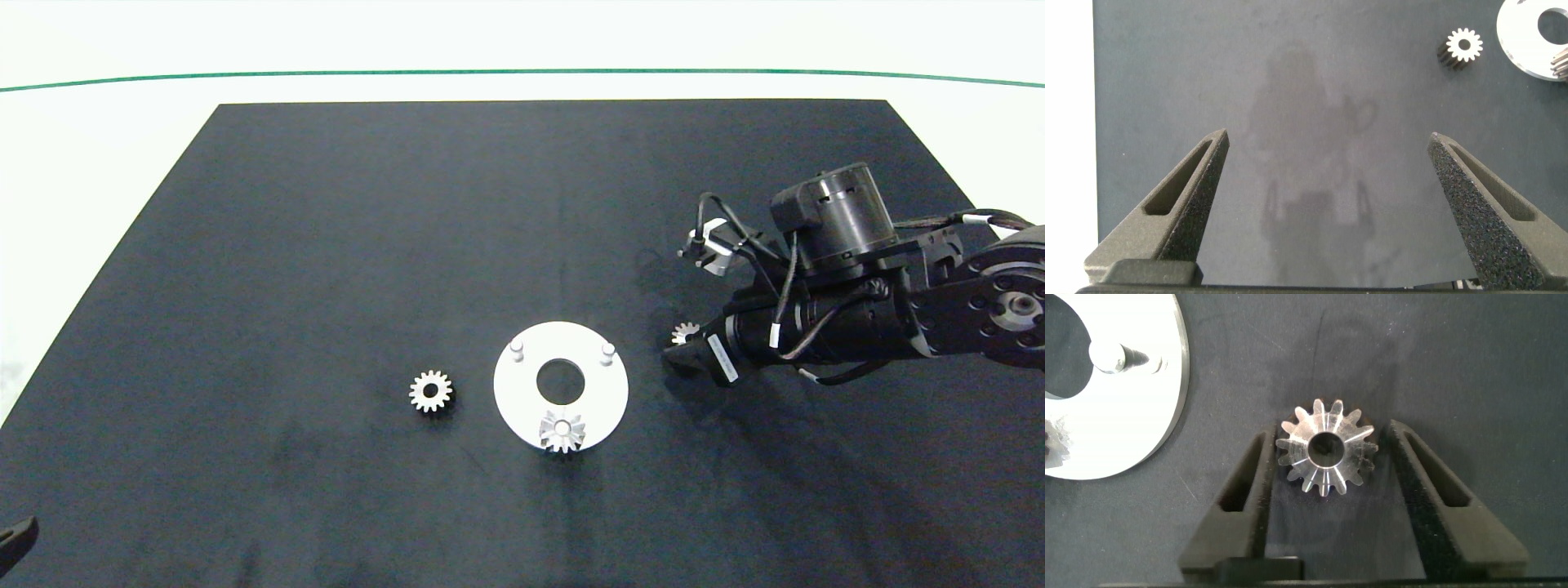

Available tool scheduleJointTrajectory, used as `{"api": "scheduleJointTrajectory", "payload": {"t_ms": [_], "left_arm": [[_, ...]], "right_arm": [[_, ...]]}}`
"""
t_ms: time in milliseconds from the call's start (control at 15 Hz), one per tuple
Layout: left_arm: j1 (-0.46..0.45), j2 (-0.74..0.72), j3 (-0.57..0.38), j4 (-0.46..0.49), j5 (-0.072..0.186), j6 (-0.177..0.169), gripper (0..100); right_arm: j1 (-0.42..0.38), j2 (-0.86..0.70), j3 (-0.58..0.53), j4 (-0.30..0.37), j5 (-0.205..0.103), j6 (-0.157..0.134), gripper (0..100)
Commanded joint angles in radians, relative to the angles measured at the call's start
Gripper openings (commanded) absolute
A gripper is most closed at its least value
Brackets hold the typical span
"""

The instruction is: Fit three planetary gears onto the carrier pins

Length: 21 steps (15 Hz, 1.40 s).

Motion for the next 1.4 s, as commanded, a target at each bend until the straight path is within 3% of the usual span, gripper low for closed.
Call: {"api": "scheduleJointTrajectory", "payload": {"t_ms": [67, 1400], "left_arm": [[0.0, 0.0, 0.0, 0.002, 0.0, 0.0, 100], [0.002, -0.004, -0.003, 0.002, 0.001, 0.0, 100]], "right_arm": [[0.0, 0.002, 0.002, 0.001, 0.001, -0.001, 47], [0.002, 0.001, 0.004, 0.003, -0.001, -0.001, 8]]}}
